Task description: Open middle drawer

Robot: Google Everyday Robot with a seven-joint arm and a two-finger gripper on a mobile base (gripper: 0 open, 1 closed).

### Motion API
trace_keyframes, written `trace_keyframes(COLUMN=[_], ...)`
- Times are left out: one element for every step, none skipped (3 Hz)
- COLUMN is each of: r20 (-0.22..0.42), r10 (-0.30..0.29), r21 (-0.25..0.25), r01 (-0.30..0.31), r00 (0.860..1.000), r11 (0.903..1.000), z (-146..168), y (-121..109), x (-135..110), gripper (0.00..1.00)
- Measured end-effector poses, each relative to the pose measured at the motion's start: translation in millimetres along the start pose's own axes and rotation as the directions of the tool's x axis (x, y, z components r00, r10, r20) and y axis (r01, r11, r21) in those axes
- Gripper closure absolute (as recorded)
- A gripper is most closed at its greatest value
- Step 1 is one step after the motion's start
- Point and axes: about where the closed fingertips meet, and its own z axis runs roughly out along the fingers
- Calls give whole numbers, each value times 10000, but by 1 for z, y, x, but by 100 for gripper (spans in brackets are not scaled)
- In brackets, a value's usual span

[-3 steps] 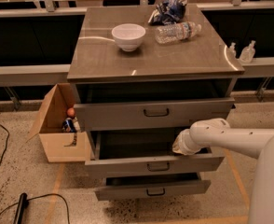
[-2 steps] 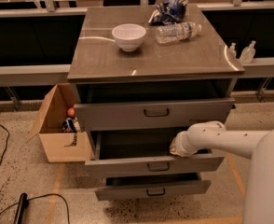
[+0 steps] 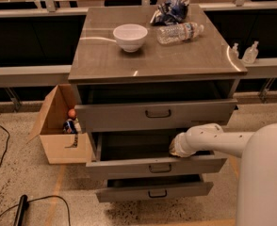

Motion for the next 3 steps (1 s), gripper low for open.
trace_keyframes(r20=[48,52,116], r10=[-83,-87,79], r21=[-83,-92,-676], r01=[84,88,-71], r00=[10000,9999,9999], r11=[9999,9999,9977], z=[9,10,5], y=[5,6,34], x=[-2,-3,-5], gripper=[100,100,100])
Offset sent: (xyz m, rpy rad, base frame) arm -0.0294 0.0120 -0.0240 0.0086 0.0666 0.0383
